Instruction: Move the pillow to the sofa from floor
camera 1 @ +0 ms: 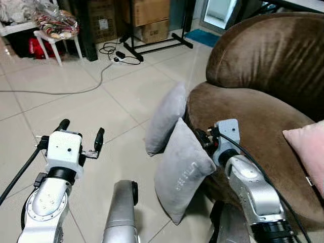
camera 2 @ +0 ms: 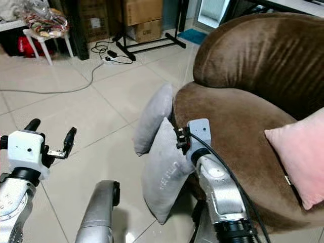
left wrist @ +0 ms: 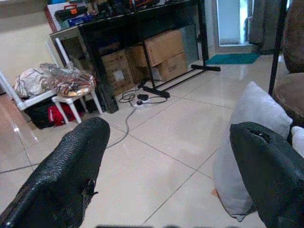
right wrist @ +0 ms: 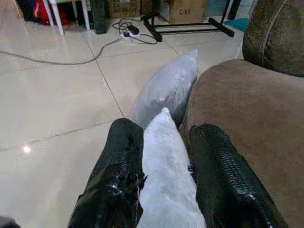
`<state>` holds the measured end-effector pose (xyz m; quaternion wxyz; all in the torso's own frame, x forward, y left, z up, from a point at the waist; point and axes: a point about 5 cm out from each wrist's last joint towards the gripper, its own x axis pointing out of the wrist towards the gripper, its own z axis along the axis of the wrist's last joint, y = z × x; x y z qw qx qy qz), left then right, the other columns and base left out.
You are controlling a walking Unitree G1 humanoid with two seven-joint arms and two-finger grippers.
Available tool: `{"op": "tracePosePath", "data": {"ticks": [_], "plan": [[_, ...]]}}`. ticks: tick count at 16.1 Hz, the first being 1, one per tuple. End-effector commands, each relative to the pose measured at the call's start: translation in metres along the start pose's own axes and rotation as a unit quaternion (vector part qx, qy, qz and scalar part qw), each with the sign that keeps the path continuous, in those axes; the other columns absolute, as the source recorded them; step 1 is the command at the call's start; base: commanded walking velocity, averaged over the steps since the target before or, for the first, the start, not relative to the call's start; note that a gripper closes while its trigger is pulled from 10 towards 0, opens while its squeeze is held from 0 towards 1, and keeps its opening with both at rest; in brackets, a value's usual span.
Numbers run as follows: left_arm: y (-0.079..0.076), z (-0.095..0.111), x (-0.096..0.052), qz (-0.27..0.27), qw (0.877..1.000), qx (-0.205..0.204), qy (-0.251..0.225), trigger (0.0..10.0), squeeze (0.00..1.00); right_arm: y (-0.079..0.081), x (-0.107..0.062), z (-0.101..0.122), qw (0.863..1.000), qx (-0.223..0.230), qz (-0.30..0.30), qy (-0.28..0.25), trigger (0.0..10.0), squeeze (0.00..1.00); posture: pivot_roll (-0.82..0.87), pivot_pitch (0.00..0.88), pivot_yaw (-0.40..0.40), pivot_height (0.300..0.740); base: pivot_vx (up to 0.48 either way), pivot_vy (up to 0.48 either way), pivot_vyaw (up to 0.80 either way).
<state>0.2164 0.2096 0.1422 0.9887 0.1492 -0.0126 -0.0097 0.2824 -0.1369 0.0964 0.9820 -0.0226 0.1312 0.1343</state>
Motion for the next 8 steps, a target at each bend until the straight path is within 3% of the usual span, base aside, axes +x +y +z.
{"op": "tracePosePath", "data": {"ticks": [1, 5, 6, 8], "plan": [[-0.0015, 0.0008, -0.0013, -0.005, 1.0, -0.003, 0.0, 10.0, 0.0, 0.0013, 0.0008, 0.0024, 1.0, -0.014, 0.011, 0.003, 10.0, 0.0, 0.1, 0.0, -0.054, 0.495, 0.244, 0.0, 0.0], [-0.0034, 0.0001, -0.0049, -0.004, 1.0, -0.004, 0.003, 10.0, 0.0, 0.0091, -0.0025, 0.0033, 0.999, -0.026, 0.044, -0.004, 10.0, 0.0, 0.11, 0.0, -0.069, 0.495, 0.245, 0.0, 0.8], [-0.0014, 0.0, -0.0064, -0.002, 1.0, -0.001, 0.005, 10.0, 0.0, 0.0077, -0.0014, 0.0035, 0.999, 0.002, 0.038, -0.01, 10.0, 0.0, 0.12, 0.0, -0.07, 0.495, 0.244, 0.0, 0.0], [-0.0002, 0.0001, -0.0071, -0.001, 1.0, 0.002, 0.006, 10.0, 0.0, 0.0054, 0.0005, 0.0028, 1.0, -0.003, 0.027, -0.002, 10.0, 0.0, 0.12, 0.0, -0.07, 0.495, 0.246, 0.0, 0.0]]}}
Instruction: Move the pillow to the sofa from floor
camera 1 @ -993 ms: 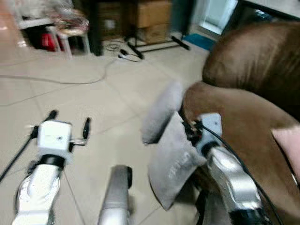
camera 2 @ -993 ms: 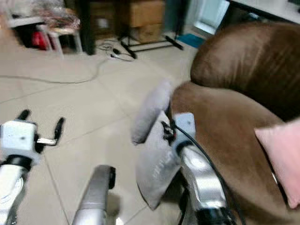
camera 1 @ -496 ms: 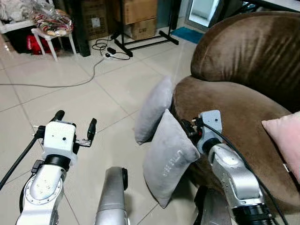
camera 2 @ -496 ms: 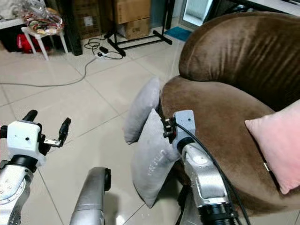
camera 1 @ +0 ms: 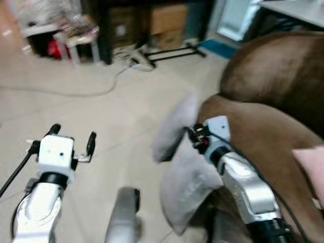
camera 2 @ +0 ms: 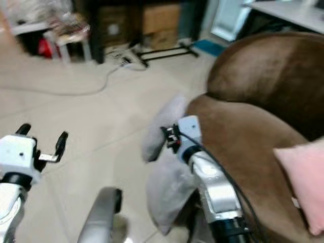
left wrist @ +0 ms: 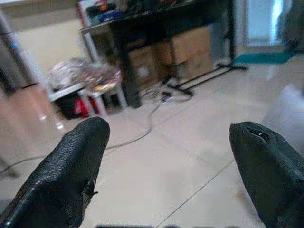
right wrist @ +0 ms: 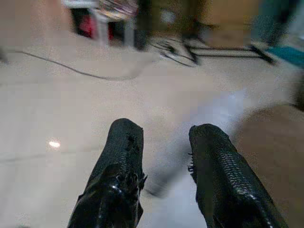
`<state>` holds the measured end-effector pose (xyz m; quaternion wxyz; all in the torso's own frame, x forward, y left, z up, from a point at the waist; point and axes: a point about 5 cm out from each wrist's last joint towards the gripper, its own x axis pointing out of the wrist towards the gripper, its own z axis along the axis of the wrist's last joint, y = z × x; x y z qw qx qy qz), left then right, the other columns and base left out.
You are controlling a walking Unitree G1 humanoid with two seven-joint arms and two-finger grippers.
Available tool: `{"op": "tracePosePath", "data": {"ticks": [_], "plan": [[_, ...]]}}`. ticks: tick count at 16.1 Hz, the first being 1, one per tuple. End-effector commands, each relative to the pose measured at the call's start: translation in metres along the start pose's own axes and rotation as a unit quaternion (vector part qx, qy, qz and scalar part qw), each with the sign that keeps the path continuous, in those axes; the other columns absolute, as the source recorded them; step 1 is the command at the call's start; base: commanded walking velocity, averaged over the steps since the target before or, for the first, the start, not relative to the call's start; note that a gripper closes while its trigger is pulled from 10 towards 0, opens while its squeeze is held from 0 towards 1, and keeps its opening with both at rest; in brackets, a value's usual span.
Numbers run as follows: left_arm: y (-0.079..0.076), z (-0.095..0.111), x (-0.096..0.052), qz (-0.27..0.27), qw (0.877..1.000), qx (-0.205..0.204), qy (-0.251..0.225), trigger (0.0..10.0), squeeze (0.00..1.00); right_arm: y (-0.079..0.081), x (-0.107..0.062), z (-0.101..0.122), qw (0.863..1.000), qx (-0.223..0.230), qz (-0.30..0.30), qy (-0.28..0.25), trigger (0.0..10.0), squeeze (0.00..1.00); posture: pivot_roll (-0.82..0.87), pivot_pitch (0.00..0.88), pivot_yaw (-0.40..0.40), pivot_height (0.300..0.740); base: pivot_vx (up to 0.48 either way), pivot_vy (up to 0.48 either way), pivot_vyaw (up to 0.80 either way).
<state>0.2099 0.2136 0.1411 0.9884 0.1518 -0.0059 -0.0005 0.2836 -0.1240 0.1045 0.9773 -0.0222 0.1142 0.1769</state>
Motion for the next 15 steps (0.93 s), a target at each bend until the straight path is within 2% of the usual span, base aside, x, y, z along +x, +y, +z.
{"op": "tracePosePath", "data": {"ticks": [1, 4, 5, 6, 8, 11, 13, 15], "plan": [[-0.003, 0.003, -0.001, -0.009, 1.0, 0.003, -0.002, 10.0, 0.0, -0.006, -0.002, -0.007, 1.0, 0.007, -0.015, 0.015, 10.0, 0.0, 0.13, 0.0, -0.07, 0.495, 0.244, 0.0, 0.0], [-0.002, 0.004, 0.0, -0.01, 1.0, 0.008, -0.002, 10.0, 0.0, -0.004, 0.001, -0.005, 1.0, 0.01, -0.012, 0.008, 10.0, 0.0, 0.13, 0.0, -0.068, 0.495, 0.081, 0.0, 0.0], [-0.003, 0.004, 0.0, -0.016, 1.0, 0.008, 0.0, 10.0, 0.0, -0.004, 0.002, -0.002, 1.0, 0.022, -0.004, -0.003, 10.0, 1.0, 0.13, 0.0, -0.064, 0.495, 0.0, 0.0, 0.0], [-0.005, 0.003, 0.0, -0.028, 1.0, 0.008, 0.003, 10.0, 0.0, -0.005, 0.004, -0.004, 1.0, 0.027, 0.002, 0.008, 10.0, 1.0, 0.13, 0.0, -0.064, 0.495, 0.0, 0.0, 0.0], [-0.013, -0.002, 0.001, -0.076, 0.997, 0.005, 0.019, 10.0, 0.0, -0.005, 0.015, -0.015, 0.998, -0.012, 0.018, 0.063, 10.0, 1.0, 0.13, 0.0, -0.07, 0.495, 0.0, 0.0, 0.0], [-0.017, -0.012, 0.005, -0.135, 0.99, 0.015, 0.039, 10.0, 0.0, -0.018, 0.038, -0.029, 0.991, -0.066, -0.027, 0.115, 10.0, 1.0, 0.13, 0.0, -0.076, 0.495, 0.0, 0.0, 0.0], [-0.017, -0.015, 0.005, -0.163, 0.985, 0.02, 0.048, 10.0, 0.0, -0.018, 0.049, -0.034, 0.992, 0.007, -0.028, 0.123, 10.0, 1.0, 0.13, 0.004, -0.076, 0.495, 0.0, 0.0, 0.0], [-0.019, -0.014, 0.002, -0.189, 0.98, 0.021, 0.051, 10.0, 0.0, -0.025, 0.055, -0.042, 0.987, 0.025, -0.073, 0.144, 10.0, 1.0, 0.14, 0.032, -0.073, 0.495, 0.0, 0.0, 0.0]]}}
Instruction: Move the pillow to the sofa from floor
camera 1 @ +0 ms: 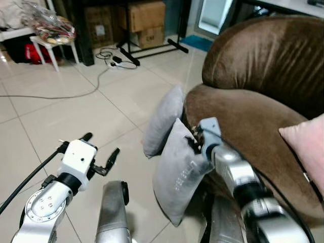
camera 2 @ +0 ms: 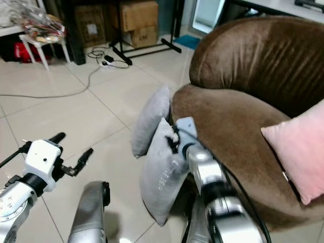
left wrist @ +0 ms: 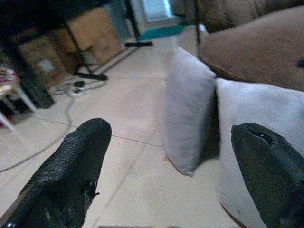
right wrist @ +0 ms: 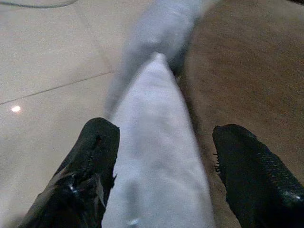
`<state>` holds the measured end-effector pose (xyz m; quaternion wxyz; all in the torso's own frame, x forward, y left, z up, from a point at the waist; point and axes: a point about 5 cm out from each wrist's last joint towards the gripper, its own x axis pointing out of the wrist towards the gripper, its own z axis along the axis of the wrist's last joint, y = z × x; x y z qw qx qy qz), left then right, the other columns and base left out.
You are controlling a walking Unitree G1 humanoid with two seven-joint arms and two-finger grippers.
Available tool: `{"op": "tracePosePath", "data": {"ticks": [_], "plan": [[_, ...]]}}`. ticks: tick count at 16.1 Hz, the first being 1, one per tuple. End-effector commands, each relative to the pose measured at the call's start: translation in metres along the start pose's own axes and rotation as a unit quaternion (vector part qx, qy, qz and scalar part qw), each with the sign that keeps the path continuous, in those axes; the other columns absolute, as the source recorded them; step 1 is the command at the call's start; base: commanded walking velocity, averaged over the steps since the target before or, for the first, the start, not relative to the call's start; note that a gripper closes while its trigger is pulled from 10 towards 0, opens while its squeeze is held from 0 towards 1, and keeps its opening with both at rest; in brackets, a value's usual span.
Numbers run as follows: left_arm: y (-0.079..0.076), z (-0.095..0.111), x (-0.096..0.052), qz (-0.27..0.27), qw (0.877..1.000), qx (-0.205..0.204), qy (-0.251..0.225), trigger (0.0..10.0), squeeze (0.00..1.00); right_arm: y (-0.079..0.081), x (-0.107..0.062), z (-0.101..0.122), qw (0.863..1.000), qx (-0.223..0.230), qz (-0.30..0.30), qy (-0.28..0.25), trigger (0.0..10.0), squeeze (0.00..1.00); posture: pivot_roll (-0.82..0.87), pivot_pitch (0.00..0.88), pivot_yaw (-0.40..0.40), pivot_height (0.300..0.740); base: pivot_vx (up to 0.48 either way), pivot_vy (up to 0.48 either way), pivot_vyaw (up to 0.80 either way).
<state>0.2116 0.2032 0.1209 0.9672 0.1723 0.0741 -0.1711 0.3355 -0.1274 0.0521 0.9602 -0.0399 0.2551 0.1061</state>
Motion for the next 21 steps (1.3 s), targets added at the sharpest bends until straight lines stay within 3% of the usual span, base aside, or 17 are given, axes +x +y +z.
{"op": "tracePosePath", "data": {"ticks": [1, 3, 4, 5, 6, 7, 10, 11, 12, 14, 15, 16, 21], "plan": [[-0.006, 0.004, -0.005, -0.027, 1.0, 0.003, 0.0, 10.0, 0.0, -0.01, 0.002, -0.011, 0.999, 0.005, -0.038, 0.024, 10.0, 1.0, 0.15, 0.086, -0.071, 0.495, 0.0, 0.0, 0.0], [-0.009, 0.006, -0.011, -0.042, 0.999, 0.006, 0.002, 10.0, 0.0, -0.009, 0.004, -0.012, 0.999, 0.007, -0.028, 0.027, 10.0, 1.0, 0.16, 0.123, -0.067, 0.495, 0.0, 0.0, 0.0], [-0.011, 0.01, -0.019, -0.055, 0.998, 0.007, 0.0, 10.0, 0.0, -0.006, 0.006, -0.011, 0.999, 0.029, -0.021, 0.017, 10.0, 1.0, 0.18, 0.152, -0.066, 0.495, 0.0, 0.0, 0.0], [-0.012, 0.012, -0.022, -0.058, 0.998, 0.005, 0.0, 10.0, 0.0, -0.006, 0.006, -0.012, 0.999, 0.016, -0.026, 0.024, 10.0, 1.0, 0.18, 0.164, -0.068, 0.495, 0.0, 0.0, 0.0], [-0.015, 0.015, -0.028, -0.068, 0.998, 0.002, 0.0, 10.0, 0.0, -0.004, 0.007, -0.015, 0.999, 0.03, -0.024, 0.032, 10.0, 1.0, 0.2, 0.18, -0.07, 0.495, 0.0, 0.0, 0.0], [-0.018, 0.019, -0.037, -0.079, 0.997, -0.001, 0.001, 10.0, 0.0, 0.0, 0.008, -0.019, 0.996, 0.074, -0.022, 0.038, 10.0, 1.0, 0.21, 0.199, -0.072, 0.495, 0.0, 0.0, 0.0], [-0.023, 0.023, -0.05, -0.09, 0.996, -0.007, 0.008, 10.0, 0.0, 0.007, 0.009, -0.023, 0.991, 0.12, -0.001, 0.054, 10.0, 1.0, 0.22, 0.211, -0.07, 0.495, 0.0, 0.0, 0.0], [-0.023, 0.023, -0.055, -0.091, 0.996, -0.009, 0.015, 10.0, 0.0, 0.01, 0.01, -0.025, 0.991, 0.119, 0.008, 0.062, 10.0, 0.18, 0.22, 0.216, -0.07, 0.495, 0.0, 0.0, 0.0], [-0.023, 0.022, -0.057, -0.092, 0.996, -0.009, 0.019, 10.0, 0.0, 0.011, 0.01, -0.026, 0.992, 0.11, 0.01, 0.065, 10.0, 0.0, 0.22, 0.22, -0.073, 0.495, 0.0, 0.0, 0.0], [-0.023, 0.022, -0.06, -0.095, 0.995, -0.012, 0.027, 10.0, 0.0, 0.016, 0.01, -0.027, 0.992, 0.109, 0.024, 0.066, 10.0, 0.0, 0.22, 0.223, -0.08, 0.495, 0.0, 0.0, 0.0], [-0.024, 0.022, -0.062, -0.102, 0.994, -0.017, 0.031, 10.0, 0.0, 0.018, 0.01, -0.025, 0.989, 0.135, 0.032, 0.057, 3.1, 0.0, 0.22, 0.222, -0.085, 0.495, 0.0, 0.0, 0.0], [-0.025, 0.022, -0.064, -0.111, 0.993, -0.024, 0.037, 10.0, 0.0, 0.019, 0.01, -0.026, 0.987, 0.147, 0.032, 0.055, 0.0, 0.0, 0.22, 0.219, -0.086, 0.495, 0.0, 0.0, 0.0], [-0.028, 0.018, -0.066, -0.123, 0.99, -0.047, 0.056, 10.0, 0.0, 0.02, 0.01, -0.027, 0.988, 0.141, 0.037, 0.053, 0.0, 0.0, 0.23, 0.205, -0.086, 0.495, 0.0, 0.0, 0.0]]}}
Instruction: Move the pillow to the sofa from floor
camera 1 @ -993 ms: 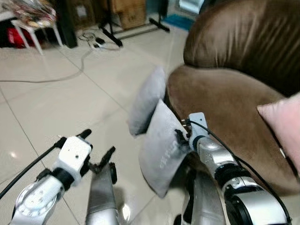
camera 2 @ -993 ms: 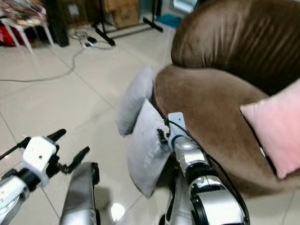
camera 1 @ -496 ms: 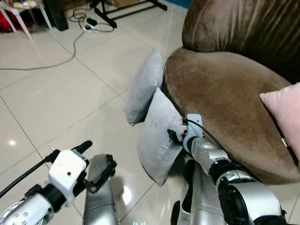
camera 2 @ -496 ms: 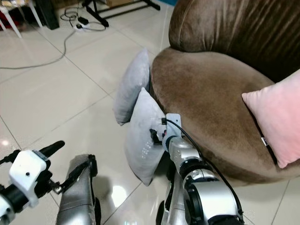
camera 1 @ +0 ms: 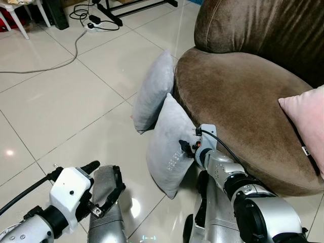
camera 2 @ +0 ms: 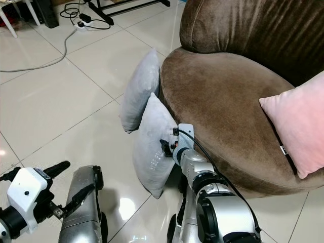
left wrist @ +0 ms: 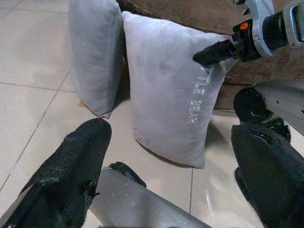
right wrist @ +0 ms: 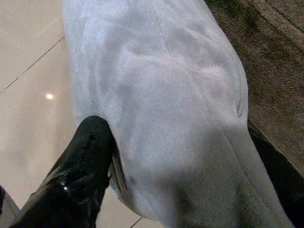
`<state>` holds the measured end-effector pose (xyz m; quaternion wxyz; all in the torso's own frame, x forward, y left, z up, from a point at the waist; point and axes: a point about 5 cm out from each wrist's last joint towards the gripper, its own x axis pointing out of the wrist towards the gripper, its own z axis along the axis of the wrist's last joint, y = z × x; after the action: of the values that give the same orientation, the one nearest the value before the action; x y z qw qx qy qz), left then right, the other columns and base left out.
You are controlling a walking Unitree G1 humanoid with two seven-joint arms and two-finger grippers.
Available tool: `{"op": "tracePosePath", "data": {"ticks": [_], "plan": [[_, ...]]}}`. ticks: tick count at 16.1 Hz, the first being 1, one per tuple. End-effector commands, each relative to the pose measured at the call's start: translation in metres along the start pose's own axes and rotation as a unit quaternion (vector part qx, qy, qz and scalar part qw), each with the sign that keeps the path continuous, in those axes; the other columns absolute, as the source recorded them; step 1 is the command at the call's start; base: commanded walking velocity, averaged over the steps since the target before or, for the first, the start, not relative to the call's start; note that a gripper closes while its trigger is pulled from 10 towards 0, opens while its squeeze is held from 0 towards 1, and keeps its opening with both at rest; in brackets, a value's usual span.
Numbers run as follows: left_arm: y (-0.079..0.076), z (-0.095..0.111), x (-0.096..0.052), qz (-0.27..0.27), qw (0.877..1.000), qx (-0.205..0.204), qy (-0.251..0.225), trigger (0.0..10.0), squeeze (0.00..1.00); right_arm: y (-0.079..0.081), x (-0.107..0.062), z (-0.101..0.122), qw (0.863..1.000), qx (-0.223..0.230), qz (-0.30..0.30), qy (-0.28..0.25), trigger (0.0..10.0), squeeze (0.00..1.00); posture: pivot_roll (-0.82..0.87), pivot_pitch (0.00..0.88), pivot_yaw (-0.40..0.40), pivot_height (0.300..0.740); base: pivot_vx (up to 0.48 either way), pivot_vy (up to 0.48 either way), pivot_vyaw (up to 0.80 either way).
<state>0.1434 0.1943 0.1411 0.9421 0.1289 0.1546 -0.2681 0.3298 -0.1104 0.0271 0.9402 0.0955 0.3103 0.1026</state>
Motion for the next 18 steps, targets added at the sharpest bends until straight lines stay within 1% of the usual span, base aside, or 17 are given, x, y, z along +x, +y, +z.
{"op": "tracePosePath", "data": {"ticks": [1, 2, 7, 9, 13, 15, 18], "plan": [[-0.0022, 0.0014, 0.0001, -0.008, 1.0, -0.003, 0.0, 10.0, 0.0, 0.0001, 0.0001, -0.0041, 1.0, 0.006, 0.001, 0.008, 0.0, 0.0, 0.23, 0.203, -0.086, 0.495, 0.0, 0.0, 0.0], [-0.001, 0.0014, 0.0023, -0.007, 1.0, -0.005, 0.0, 10.0, 0.0, 0.001, 0.0004, -0.0026, 1.0, 0.006, 0.001, 0.007, 0.0, 0.0, 0.23, 0.199, -0.088, 0.495, 0.0, 0.0, 0.0], [-0.0008, -0.0007, 0.0017, -0.002, 1.0, -0.008, 0.003, 10.0, 0.0, 0.0051, 0.0011, -0.0021, 1.0, 0.001, 0.009, 0.006, 0.0, 0.0, 0.23, 0.184, -0.092, 0.495, 0.0, 0.0, 0.0], [-0.0023, -0.0042, 0.0013, 0.0, 1.0, -0.025, 0.01, 10.0, 0.0, 0.0054, 0.0011, -0.0038, 1.0, -0.003, 0.009, 0.009, 0.0, 0.0, 0.23, 0.175, -0.091, 0.495, 0.0, 0.0, 0.0], [-0.0031, -0.0067, 0.0017, -0.003, 0.999, -0.029, 0.014, 10.0, 0.0, 0.0065, 0.0012, -0.0049, 1.0, -0.007, 0.012, 0.01, 0.0, 0.0, 0.23, 0.167, -0.089, 0.495, 0.0, 0.0, 0.0], [0.0003, -0.0082, 0.0048, 0.015, 0.999, -0.034, 0.012, 10.0, 0.0, 0.0062, 0.0011, -0.0058, 1.0, -0.008, 0.012, 0.012, 0.0, 0.0, 0.24, 0.144, -0.09, 0.495, 0.0, 0.0, 0.0], [0.0008, -0.0081, 0.0032, 0.027, 0.999, -0.039, 0.009, 10.0, 0.0, 0.0067, 0.001, -0.0084, 1.0, -0.008, 0.012, 0.014, 0.0, 0.0, 0.25, 0.117, -0.092, 0.495, 0.0, 0.0, 0.0]]}}
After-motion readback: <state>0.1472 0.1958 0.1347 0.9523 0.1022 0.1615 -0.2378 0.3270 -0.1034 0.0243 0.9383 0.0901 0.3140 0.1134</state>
